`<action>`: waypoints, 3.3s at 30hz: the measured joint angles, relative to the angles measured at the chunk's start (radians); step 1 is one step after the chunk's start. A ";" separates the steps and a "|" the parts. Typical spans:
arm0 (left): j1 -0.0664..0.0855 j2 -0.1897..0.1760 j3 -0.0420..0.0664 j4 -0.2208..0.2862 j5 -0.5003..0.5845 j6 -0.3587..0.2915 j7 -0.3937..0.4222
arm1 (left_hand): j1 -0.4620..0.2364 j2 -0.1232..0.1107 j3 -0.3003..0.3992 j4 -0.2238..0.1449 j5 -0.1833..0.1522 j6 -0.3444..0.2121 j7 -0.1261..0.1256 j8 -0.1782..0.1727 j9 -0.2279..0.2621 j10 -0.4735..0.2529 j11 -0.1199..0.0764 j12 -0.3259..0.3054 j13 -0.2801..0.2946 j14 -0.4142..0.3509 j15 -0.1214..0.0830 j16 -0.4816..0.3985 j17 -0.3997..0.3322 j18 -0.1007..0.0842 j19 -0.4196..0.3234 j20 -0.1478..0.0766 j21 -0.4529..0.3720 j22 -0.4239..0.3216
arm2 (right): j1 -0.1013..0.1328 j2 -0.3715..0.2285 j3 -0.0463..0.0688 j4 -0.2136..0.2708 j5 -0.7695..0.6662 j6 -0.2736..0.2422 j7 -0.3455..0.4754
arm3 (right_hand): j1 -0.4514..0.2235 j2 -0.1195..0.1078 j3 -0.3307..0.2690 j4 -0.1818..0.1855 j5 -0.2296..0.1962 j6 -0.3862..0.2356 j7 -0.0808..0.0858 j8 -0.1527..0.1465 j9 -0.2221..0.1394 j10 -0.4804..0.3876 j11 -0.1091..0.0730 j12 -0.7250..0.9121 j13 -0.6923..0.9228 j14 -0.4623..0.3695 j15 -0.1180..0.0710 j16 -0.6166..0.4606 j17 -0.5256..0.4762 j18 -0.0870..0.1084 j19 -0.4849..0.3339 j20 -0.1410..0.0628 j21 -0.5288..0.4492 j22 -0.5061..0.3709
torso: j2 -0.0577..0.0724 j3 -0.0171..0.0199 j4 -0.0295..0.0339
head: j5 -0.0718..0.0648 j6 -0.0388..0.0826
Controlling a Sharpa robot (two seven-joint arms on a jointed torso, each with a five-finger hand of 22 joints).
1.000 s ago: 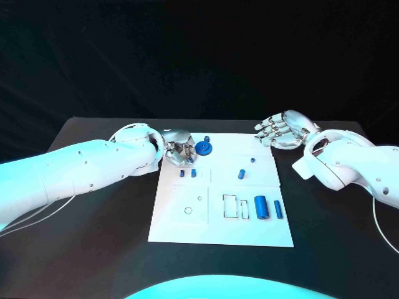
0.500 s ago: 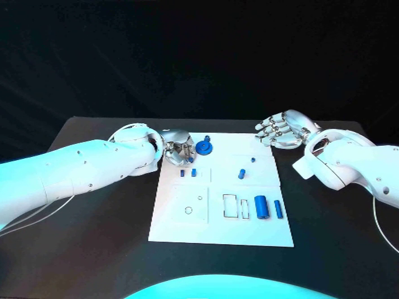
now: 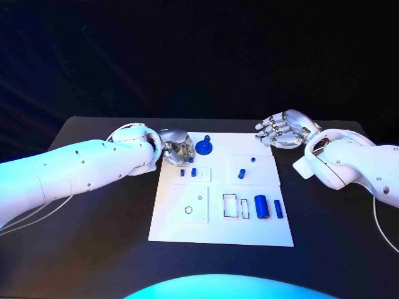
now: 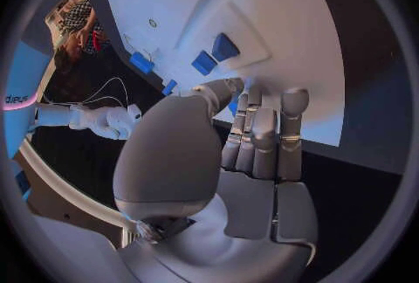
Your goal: Assemble the parts on the task board
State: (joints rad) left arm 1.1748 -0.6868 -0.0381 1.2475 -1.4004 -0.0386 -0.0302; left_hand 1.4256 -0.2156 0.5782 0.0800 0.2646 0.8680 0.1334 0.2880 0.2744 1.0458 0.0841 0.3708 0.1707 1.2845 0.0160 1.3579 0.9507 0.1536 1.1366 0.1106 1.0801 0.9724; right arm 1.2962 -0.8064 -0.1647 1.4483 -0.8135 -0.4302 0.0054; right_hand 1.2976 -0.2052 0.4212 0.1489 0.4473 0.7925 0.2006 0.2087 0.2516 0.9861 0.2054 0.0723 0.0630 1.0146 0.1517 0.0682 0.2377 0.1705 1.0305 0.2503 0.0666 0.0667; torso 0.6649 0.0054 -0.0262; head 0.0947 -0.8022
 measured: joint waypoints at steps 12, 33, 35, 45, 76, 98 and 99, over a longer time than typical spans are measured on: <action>0.000 -0.013 0.000 -0.003 0.002 -0.003 -0.004 | 0.000 0.000 0.006 -0.006 0.000 -0.018 0.000 -0.018 -0.005 0.000 0.000 -0.009 0.000 0.000 0.000 -0.007 -0.008 0.000 0.000 0.000 0.000 -0.002 | 0.000 -0.001 0.000 0.000 0.000 0.002 0.000 | 0.000 0.000 0.003 -0.009 0.000 0.000 0.000 -0.004 -0.001 0.000 0.000 0.000 0.000 0.000 0.000 0.000 -0.005 0.000 -0.004 0.004 0.000 0.000 | 0.000 0.0002 0.0000 | 0.000 0.000; 0.000 -0.159 0.026 0.063 0.662 -0.104 0.173 | -0.074 -0.024 -0.061 0.061 0.000 -0.015 0.059 -0.034 -0.002 -0.064 0.049 -0.011 0.025 -0.255 0.044 -0.195 -0.350 0.016 -0.172 0.043 -0.223 -0.205 | -0.007 0.002 0.000 -0.015 -0.415 0.109 -0.010 | 0.079 -0.021 0.088 -0.166 -0.229 0.199 -0.049 -0.008 -0.003 0.246 -0.124 0.012 0.008 0.439 -0.161 0.337 0.300 0.000 0.250 -0.174 0.483 0.315 | -0.001 0.0006 -0.0017 | -0.036 0.019; 0.000 -0.171 0.026 0.079 0.787 -0.103 0.204 | -0.074 -0.024 -0.072 0.068 0.000 -0.018 0.062 -0.034 -0.002 -0.065 0.050 -0.011 0.027 -0.258 0.047 -0.197 -0.357 0.016 -0.174 0.045 -0.234 -0.214 | -0.011 0.009 -0.001 -0.022 -0.481 0.120 -0.021 | 0.058 -0.033 0.121 -0.159 -0.229 0.199 -0.049 -0.018 0.001 0.252 -0.131 0.000 0.011 0.444 -0.165 0.420 0.394 -0.011 0.263 -0.175 0.655 0.498 | 0.000 0.0000 -0.0017 | -0.040 0.025; 0.000 -0.201 0.026 0.131 1.129 -0.089 0.286 | -0.078 -0.020 -0.093 0.081 0.000 -0.016 0.067 -0.031 0.000 -0.065 0.050 -0.008 0.029 -0.259 0.048 -0.197 -0.363 0.016 -0.176 0.046 -0.248 -0.226 | -0.026 0.043 -0.002 -0.055 -0.683 0.142 -0.072 | 0.020 -0.059 0.164 -0.137 -0.229 0.202 -0.052 -0.018 0.039 0.190 -0.116 -0.007 0.009 0.452 -0.159 0.797 0.717 -0.072 0.355 -0.157 1.128 1.031 | 0.001 -0.0016 0.0001 | -0.047 0.030; -0.001 -0.214 0.026 0.171 1.250 -0.031 0.359 | -0.107 -0.025 -0.179 0.127 0.000 -0.030 0.081 -0.023 0.003 -0.109 0.062 0.005 0.040 -0.277 0.059 -0.197 -0.369 0.016 -0.168 0.054 -0.287 -0.256 | -0.076 0.131 -0.001 -0.143 -0.766 0.160 -0.095 | 0.005 -0.012 0.208 -0.118 -0.247 0.204 -0.054 -0.003 0.089 0.208 -0.119 0.008 0.016 0.452 -0.152 1.108 0.942 -0.103 0.423 -0.145 1.350 1.241 | 0.001 -0.0008 0.0008 | -0.040 0.016; -0.001 -0.216 0.026 0.177 1.247 -0.024 0.359 | -0.088 -0.006 -0.193 0.127 0.000 -0.030 0.081 -0.017 0.006 -0.117 0.062 0.017 0.045 -0.277 0.059 -0.192 -0.371 0.016 -0.165 0.057 -0.295 -0.262 | -0.083 0.142 0.001 -0.135 -0.805 0.151 -0.139 | 0.046 0.039 0.255 -0.176 -0.367 0.265 -0.073 0.059 0.148 0.272 -0.118 0.015 0.044 0.452 -0.167 1.166 0.970 -0.117 0.437 -0.159 1.397 1.241 | 0.000 -0.0009 0.0001 | -0.042 0.011; -0.001 -0.216 0.026 0.177 1.246 -0.024 0.359 | -0.088 -0.006 -0.193 0.127 0.000 -0.030 0.081 -0.017 0.006 -0.117 0.062 0.017 0.045 -0.277 0.059 -0.192 -0.371 0.016 -0.165 0.057 -0.295 -0.262 | -0.083 0.142 0.001 -0.133 -0.811 0.148 -0.144 | 0.048 0.040 0.258 -0.181 -0.366 0.267 -0.074 0.062 0.150 0.275 -0.116 0.015 0.044 0.453 -0.168 1.169 0.970 -0.117 0.438 -0.159 1.400 1.241 | 0.000 -0.0009 0.0000 | -0.043 0.011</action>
State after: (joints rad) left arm 1.1740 -0.9023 -0.0123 1.4249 -0.1540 -0.0622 0.3287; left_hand 1.3379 -0.2217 0.3848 0.2070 0.2646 0.8384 0.2144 0.2708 0.2801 0.9291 0.1466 0.3874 0.2158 1.0076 0.0752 1.1654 0.5795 0.1693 0.9719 0.1679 0.7851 0.7103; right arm 1.2127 -0.6642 -0.1637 1.3151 -1.6249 -0.2821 -0.1385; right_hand 1.3454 -0.1652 0.6793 -0.0322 0.0815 1.0599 0.1263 0.2708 0.4013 1.2607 0.0898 0.0871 0.1073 1.4681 -0.0161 1.2367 1.2075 0.0532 1.4680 0.0912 1.4663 1.3077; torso 0.6647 0.0045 -0.0262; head 0.0517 -0.7912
